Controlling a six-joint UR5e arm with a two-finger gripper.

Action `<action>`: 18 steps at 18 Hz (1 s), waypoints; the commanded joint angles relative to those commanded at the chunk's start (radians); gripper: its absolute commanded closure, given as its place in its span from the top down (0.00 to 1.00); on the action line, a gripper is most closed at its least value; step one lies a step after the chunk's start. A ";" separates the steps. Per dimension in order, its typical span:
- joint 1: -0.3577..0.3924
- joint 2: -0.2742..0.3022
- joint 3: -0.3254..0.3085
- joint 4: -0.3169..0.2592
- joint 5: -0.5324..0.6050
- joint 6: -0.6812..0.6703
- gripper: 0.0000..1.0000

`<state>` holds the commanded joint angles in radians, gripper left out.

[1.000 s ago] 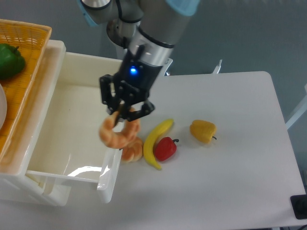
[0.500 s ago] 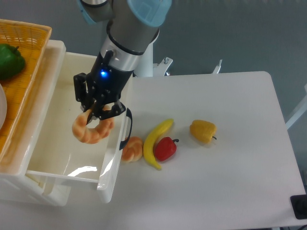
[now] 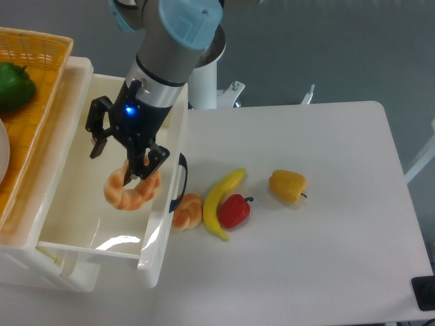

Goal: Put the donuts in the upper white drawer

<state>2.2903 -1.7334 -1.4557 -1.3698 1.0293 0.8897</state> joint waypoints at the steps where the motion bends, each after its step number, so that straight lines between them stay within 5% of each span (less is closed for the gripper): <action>1: -0.003 -0.002 -0.002 -0.002 0.000 0.000 1.00; 11: 0.007 -0.008 0.000 0.001 0.003 0.003 1.00; 18: 0.217 -0.057 0.037 0.011 0.011 0.124 1.00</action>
<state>2.5078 -1.7901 -1.4189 -1.3591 1.0400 1.0137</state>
